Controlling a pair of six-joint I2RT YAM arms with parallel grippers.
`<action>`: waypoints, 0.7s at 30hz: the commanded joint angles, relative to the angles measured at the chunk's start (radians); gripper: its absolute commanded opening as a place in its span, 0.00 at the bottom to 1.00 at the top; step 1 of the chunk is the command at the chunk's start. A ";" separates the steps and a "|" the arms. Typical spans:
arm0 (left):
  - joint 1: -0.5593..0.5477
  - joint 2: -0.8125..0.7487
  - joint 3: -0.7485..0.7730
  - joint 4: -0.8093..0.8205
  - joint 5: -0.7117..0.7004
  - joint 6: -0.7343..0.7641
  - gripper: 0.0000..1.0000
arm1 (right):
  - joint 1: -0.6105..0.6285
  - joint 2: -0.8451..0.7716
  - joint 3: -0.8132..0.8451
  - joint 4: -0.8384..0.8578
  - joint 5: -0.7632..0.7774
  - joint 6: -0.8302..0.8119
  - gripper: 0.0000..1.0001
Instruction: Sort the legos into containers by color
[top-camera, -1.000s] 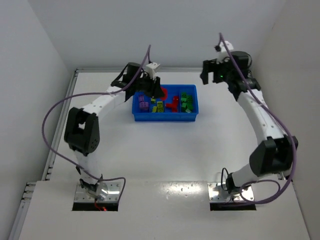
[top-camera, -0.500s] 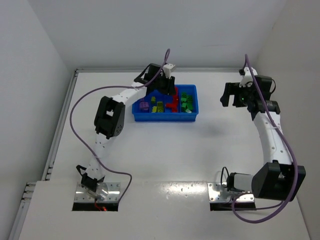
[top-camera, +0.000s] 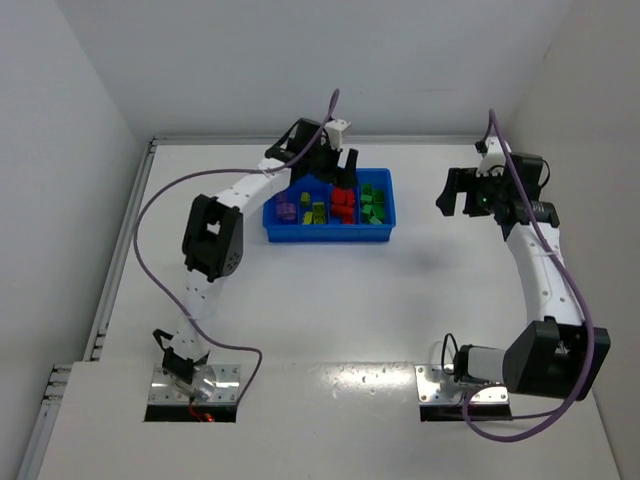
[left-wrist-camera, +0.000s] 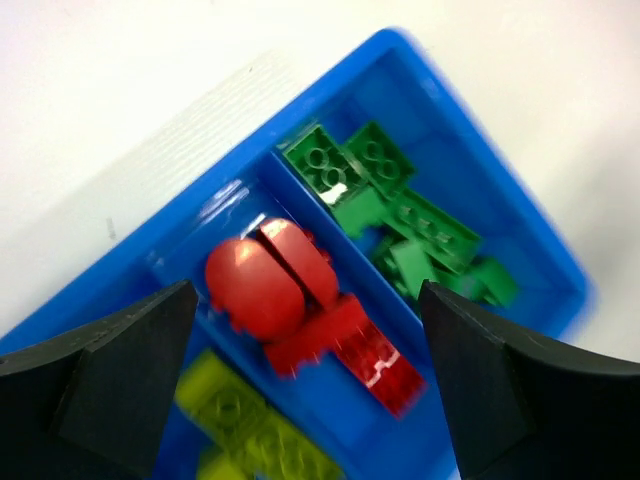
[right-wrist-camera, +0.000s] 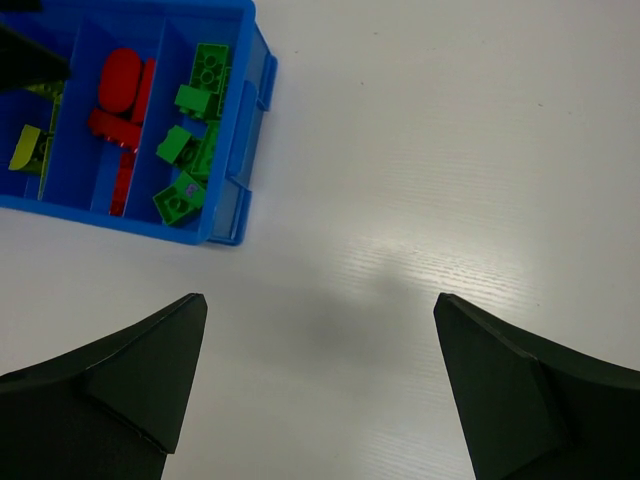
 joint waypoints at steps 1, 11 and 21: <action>0.021 -0.314 -0.010 -0.056 0.025 0.042 1.00 | -0.003 0.034 0.014 0.033 -0.069 -0.012 0.97; 0.332 -0.581 -0.447 -0.316 -0.171 0.141 1.00 | -0.003 0.227 0.069 0.085 -0.183 -0.042 1.00; 0.619 -0.551 -0.761 -0.169 -0.120 0.185 1.00 | -0.014 0.360 0.024 0.159 -0.076 -0.098 1.00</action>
